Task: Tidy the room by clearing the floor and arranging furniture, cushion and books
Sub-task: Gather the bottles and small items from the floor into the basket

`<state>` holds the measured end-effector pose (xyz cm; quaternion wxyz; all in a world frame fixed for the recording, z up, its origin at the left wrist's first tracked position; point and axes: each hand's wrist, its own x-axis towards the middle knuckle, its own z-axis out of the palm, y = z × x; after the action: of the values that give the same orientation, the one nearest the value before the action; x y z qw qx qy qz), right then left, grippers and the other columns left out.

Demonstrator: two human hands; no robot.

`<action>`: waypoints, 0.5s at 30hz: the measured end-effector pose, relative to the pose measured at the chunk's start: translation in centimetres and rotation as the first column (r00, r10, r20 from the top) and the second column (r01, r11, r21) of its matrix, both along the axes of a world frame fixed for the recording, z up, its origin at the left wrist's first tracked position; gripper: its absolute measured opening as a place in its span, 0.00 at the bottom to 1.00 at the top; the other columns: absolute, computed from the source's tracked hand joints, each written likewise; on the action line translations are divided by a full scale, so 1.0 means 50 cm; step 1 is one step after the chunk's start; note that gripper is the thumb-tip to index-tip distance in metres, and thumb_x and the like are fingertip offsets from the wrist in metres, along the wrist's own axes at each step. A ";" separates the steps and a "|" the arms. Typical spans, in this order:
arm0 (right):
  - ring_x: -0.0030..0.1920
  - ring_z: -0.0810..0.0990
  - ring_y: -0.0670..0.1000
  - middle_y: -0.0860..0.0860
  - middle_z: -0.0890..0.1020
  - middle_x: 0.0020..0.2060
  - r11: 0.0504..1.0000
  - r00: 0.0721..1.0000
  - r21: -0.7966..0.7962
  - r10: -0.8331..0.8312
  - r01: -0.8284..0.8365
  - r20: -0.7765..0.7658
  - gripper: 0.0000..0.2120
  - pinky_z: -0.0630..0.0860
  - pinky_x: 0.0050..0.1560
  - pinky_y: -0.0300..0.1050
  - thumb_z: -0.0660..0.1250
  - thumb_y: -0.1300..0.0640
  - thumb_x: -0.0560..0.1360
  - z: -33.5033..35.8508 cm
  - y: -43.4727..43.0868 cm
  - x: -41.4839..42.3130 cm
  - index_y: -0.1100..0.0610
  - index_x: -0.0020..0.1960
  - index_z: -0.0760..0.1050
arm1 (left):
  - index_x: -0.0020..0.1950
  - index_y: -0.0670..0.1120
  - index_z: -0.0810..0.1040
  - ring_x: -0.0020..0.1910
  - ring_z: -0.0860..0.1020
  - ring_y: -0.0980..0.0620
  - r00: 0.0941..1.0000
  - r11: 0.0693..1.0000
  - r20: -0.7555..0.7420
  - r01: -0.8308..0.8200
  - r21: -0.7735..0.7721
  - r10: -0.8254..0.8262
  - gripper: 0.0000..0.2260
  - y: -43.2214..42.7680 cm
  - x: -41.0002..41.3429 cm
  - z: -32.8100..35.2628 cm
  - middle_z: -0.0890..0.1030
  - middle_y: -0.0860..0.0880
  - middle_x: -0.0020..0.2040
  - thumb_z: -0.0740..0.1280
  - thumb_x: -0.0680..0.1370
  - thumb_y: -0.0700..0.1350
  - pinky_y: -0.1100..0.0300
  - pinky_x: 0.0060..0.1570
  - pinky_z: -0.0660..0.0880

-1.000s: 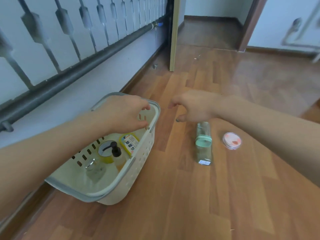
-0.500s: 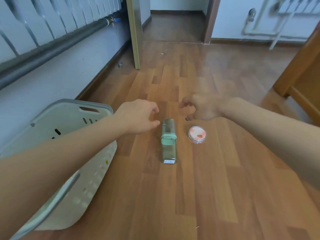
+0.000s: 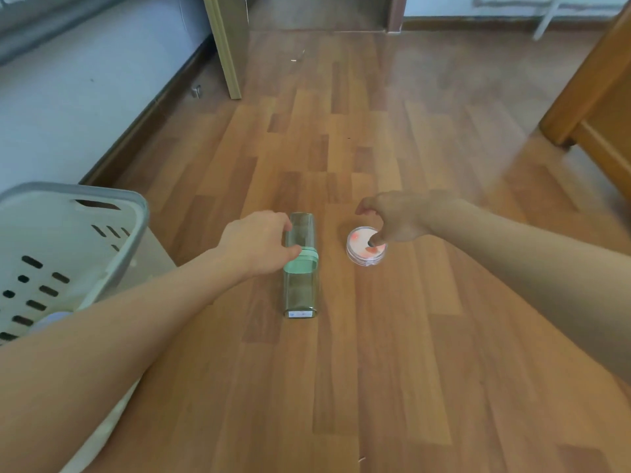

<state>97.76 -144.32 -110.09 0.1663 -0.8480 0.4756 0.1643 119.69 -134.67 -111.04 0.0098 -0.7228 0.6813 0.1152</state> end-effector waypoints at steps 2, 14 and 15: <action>0.68 0.70 0.54 0.50 0.70 0.71 1.000 1.000 0.014 0.000 0.000 -0.004 0.34 0.71 0.64 0.49 0.71 0.52 0.74 -0.020 -0.012 -0.002 0.52 0.76 0.61 | 0.67 0.51 0.71 0.61 0.74 0.50 0.999 0.999 -0.014 -0.035 -0.017 0.035 0.23 -0.011 -0.007 -0.025 0.74 0.52 0.64 0.65 0.75 0.59 0.53 0.54 0.71; 0.61 0.75 0.57 0.50 0.75 0.61 1.000 0.996 -0.012 -0.019 0.018 -0.090 0.44 0.75 0.58 0.53 0.75 0.39 0.64 -0.124 -0.044 0.001 0.49 0.73 0.61 | 0.74 0.45 0.59 0.69 0.66 0.45 0.953 0.960 -0.149 -0.275 -0.049 0.266 0.45 -0.044 -0.059 -0.150 0.63 0.47 0.72 0.70 0.67 0.67 0.49 0.59 0.69; 0.62 0.74 0.58 0.51 0.75 0.62 0.999 0.995 -0.016 -0.031 0.030 -0.090 0.43 0.75 0.58 0.52 0.75 0.39 0.65 -0.130 -0.043 0.003 0.49 0.74 0.60 | 0.76 0.44 0.55 0.70 0.65 0.44 0.948 0.955 -0.138 -0.294 -0.035 0.287 0.49 -0.046 -0.063 -0.158 0.60 0.46 0.74 0.70 0.66 0.68 0.48 0.61 0.68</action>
<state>97.93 -146.48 -116.57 0.1410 -0.8335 0.4968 0.1966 116.56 -136.95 -118.95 -0.0720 -0.8062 0.5694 0.1437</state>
